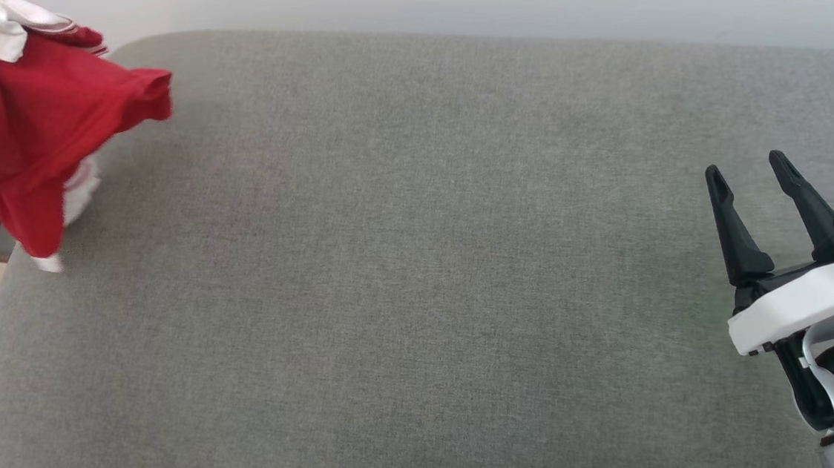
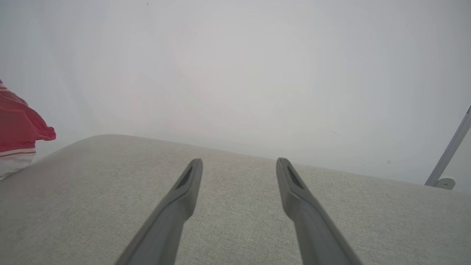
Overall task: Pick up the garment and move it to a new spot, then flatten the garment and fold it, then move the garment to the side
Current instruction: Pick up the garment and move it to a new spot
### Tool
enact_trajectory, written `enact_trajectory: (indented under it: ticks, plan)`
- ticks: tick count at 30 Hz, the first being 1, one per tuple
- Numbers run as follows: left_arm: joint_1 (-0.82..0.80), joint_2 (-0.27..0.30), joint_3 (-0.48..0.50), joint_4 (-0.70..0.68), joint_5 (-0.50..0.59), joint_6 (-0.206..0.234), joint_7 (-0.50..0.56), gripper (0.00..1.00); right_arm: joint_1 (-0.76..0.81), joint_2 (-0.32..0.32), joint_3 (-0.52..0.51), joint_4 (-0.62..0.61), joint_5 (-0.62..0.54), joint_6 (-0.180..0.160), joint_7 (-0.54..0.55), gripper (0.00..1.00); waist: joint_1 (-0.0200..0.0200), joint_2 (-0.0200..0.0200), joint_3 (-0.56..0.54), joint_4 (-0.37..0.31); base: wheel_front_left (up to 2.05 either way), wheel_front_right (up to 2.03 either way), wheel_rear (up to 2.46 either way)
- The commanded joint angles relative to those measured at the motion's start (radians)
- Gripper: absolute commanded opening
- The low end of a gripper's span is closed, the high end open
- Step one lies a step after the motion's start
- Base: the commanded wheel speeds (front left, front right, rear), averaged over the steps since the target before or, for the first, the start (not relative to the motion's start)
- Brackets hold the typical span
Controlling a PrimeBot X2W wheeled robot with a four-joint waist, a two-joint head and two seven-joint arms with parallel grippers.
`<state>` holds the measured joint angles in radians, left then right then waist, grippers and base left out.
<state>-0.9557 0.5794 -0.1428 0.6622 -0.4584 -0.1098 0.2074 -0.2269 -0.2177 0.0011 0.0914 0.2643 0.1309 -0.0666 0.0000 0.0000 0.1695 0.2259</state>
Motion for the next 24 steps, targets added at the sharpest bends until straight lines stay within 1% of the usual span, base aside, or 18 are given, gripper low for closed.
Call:
enact_trajectory:
  ticks: [1, 5, 11, 18, 21, 24]
  plan:
    - [0.029, 0.009, -0.005, -0.059, -0.001, 0.009, 0.022, 0.00, 0.010, 0.007, -0.005, -0.002, 0.002, 0.000, -0.009, 1.00, 0.0000, 0.0000, -0.014, -0.005, 0.00, 0.00, 0.00]
    - [0.072, 0.040, -0.004, -0.211, -0.009, 0.019, 0.089, 0.00, 0.011, 0.010, -0.021, 0.008, 0.003, 0.000, -0.020, 1.00, 0.0000, 0.0000, -0.034, -0.027, 0.00, 0.00, 0.00]
    - [0.122, 0.077, -0.007, -0.431, -0.024, 0.030, 0.188, 0.00, 0.022, 0.018, -0.068, 0.012, -0.002, 0.000, -0.034, 1.00, 0.0000, 0.0000, -0.060, -0.079, 0.00, 0.00, 0.00]
    - [0.161, 0.091, -0.029, -0.627, -0.046, 0.044, 0.294, 0.00, 0.037, 0.028, -0.132, -0.007, -0.010, 0.000, -0.038, 1.00, 0.0000, 0.0000, -0.076, -0.166, 0.00, 0.00, 0.00]
    - [0.175, 0.085, -0.043, -0.698, -0.051, 0.056, 0.331, 0.00, 0.045, 0.031, -0.157, -0.016, -0.015, 0.000, -0.037, 1.00, 0.0000, 0.0000, -0.075, -0.207, 0.00, 0.00, 0.00]
    - [0.182, 0.072, -0.068, -0.762, -0.054, 0.058, 0.361, 0.00, 0.047, 0.037, -0.180, -0.025, -0.015, 0.000, -0.038, 1.00, 0.0000, 0.0000, -0.069, -0.252, 0.00, 0.00, 0.00]
